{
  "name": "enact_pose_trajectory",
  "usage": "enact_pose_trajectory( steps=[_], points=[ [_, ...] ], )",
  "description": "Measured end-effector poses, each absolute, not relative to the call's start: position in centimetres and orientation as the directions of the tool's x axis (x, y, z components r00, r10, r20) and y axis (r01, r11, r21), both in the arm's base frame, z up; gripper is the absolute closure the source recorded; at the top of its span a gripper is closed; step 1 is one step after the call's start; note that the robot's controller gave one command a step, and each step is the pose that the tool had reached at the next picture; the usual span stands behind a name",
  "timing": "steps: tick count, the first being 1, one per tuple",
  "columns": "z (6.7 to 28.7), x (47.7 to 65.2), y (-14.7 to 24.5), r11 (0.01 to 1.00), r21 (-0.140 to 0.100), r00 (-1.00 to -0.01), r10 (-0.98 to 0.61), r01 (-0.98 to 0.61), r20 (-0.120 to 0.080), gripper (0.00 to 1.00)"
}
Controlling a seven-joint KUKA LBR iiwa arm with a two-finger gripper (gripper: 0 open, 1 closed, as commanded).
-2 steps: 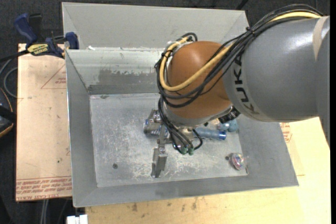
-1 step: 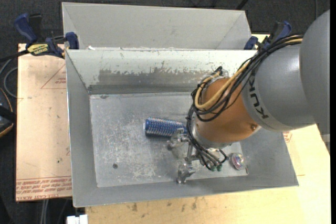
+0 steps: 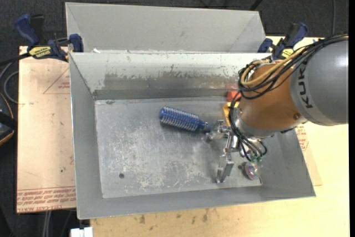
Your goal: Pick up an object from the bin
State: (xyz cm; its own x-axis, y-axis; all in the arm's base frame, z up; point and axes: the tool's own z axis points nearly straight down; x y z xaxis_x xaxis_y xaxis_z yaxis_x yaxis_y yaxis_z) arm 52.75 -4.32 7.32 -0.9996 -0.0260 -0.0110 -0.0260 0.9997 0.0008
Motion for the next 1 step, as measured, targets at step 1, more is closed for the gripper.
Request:
enact_pose_trajectory(
  steps=[1],
  points=[
    [14.68,51.83,-14.01,0.998,-0.006,-0.998,-0.060,-0.060,-0.009,0.00]
  ],
)
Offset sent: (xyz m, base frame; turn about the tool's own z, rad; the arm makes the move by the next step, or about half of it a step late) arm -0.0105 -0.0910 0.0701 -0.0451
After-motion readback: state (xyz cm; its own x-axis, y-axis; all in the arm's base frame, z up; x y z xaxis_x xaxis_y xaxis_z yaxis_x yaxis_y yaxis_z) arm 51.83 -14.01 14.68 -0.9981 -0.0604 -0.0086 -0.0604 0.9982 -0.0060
